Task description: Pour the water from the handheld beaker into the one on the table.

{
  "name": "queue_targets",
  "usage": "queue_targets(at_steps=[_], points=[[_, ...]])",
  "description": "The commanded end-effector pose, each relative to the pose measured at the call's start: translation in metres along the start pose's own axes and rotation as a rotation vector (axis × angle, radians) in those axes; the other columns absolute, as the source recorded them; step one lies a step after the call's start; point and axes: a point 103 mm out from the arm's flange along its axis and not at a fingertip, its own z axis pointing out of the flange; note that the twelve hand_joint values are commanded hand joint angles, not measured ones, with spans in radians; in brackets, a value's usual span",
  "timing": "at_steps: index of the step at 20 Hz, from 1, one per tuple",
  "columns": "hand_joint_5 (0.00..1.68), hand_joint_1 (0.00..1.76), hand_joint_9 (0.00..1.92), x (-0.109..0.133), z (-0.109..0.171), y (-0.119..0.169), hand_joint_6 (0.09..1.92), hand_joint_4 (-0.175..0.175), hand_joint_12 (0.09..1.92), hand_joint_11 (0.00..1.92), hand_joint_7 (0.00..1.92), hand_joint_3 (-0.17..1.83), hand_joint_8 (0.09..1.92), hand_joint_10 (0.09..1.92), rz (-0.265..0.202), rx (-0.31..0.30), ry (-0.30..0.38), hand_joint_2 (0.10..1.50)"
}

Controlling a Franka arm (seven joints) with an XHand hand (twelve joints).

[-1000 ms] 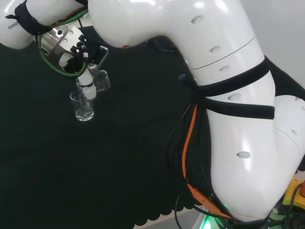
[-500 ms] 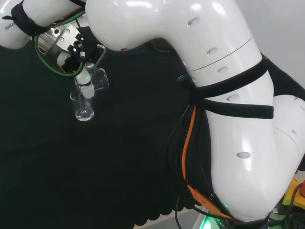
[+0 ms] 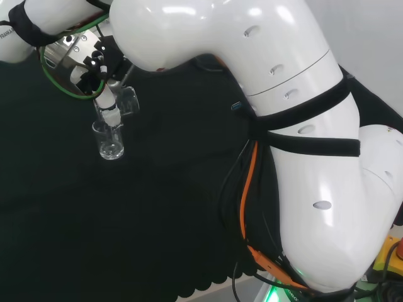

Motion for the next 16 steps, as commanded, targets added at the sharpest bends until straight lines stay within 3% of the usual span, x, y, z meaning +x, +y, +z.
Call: queue_targets(at_steps=[1, 16], points=[[1.16, 1.14, 1.41, 0.0042, -0.0006, -0.0014, 0.99, 0.023, 0.76, 1.31, 1.51, 0.90, 0.83, 0.83, 0.003, 0.014, -0.017, 0.59], [1.16, 1.14, 1.41, 0.0037, -0.0026, -0.0033, 1.00, 0.022, 0.76, 1.31, 1.51, 0.90, 0.83, 0.83, -0.006, 0.005, -0.012, 0.59]])
